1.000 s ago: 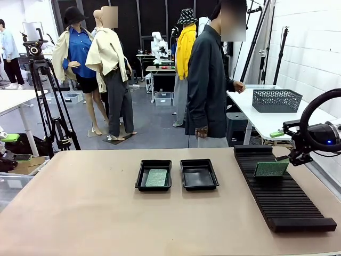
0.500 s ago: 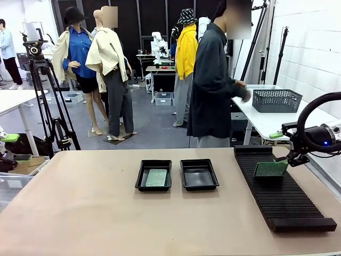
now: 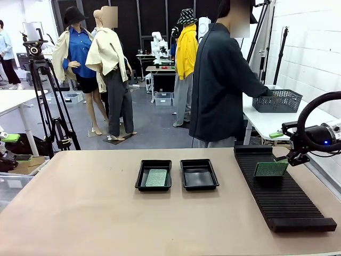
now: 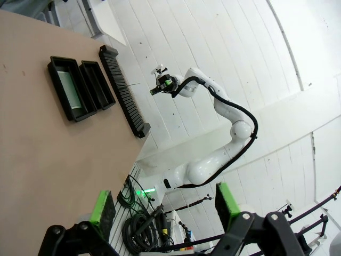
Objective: Inspect and transfer BCBs to ESD trays.
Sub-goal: Pick up the ESD tray and place it on the left side of the table.
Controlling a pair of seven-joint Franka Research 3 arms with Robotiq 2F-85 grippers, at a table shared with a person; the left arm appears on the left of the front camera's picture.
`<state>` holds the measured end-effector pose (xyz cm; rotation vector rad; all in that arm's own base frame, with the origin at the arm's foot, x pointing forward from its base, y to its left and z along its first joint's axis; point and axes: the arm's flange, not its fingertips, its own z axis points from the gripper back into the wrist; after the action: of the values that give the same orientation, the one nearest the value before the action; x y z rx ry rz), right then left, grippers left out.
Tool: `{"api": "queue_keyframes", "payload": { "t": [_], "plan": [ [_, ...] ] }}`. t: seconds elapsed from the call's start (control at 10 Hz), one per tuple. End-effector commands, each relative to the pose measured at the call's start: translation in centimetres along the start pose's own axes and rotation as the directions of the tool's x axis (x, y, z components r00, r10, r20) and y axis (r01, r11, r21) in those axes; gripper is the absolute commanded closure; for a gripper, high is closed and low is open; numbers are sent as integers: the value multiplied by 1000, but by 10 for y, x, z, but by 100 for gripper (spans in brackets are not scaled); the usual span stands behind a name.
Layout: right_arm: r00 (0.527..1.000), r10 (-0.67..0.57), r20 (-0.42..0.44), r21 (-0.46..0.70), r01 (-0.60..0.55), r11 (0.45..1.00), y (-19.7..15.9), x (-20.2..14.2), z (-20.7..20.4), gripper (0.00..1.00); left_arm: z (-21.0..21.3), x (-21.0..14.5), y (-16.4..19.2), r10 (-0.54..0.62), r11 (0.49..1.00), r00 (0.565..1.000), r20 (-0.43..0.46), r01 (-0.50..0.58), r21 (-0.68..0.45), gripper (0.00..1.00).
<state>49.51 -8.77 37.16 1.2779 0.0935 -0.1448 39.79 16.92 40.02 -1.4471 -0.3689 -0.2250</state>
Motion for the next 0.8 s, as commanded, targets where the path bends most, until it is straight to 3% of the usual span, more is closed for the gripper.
{"api": "queue_keyframes", "payload": {
  "t": [0.0, 0.4, 0.7],
  "plan": [
    [1000, 4, 1, 1, -4, 1000, 2, -2, 0, 0, -41, 6, -14, 51, 998, 999, -17, -50, 44, 0],
    [1000, 4, 1, 1, -4, 1000, 2, -2, 0, 0, -127, 29, -42, 60, 986, 991, -118, -40, 163, 0],
    [1000, 4, 1, 1, -4, 1000, 2, -2, 0, 0, -211, 35, -45, 92, 935, 987, -132, -40, 353, 0]
  ]
}}
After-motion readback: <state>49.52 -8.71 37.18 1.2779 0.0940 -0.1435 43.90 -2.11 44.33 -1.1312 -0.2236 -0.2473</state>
